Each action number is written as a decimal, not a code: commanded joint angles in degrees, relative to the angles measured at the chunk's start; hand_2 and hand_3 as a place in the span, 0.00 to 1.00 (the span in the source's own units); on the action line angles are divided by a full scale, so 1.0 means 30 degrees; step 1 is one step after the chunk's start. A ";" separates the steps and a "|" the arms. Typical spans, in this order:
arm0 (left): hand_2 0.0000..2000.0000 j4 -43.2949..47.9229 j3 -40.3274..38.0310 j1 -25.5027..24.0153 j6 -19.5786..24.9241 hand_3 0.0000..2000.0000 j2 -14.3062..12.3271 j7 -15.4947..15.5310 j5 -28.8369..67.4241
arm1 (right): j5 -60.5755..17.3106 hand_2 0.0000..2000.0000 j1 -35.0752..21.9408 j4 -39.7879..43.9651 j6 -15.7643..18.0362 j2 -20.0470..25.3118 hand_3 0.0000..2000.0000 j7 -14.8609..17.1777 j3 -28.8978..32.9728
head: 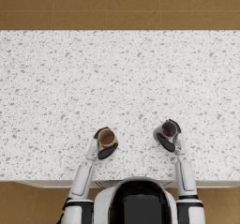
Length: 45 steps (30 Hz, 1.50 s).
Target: Pick up two cups and pour the berry on the right into the cup on the left
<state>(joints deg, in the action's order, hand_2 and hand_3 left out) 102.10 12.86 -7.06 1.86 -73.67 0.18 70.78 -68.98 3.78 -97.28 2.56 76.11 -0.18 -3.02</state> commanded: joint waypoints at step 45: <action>1.00 -0.2968 0.1687 0.5119 0.0207 0.64 -0.4208 -0.0009 1.0568 | -2.4289 1.00 -0.7292 -0.4075 0.1162 0.3828 0.64 -0.0073 -0.3435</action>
<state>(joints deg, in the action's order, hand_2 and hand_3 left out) 93.28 18.07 7.01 2.47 -85.69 0.15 102.48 -143.69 -17.02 -109.19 6.11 87.04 -0.41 -13.23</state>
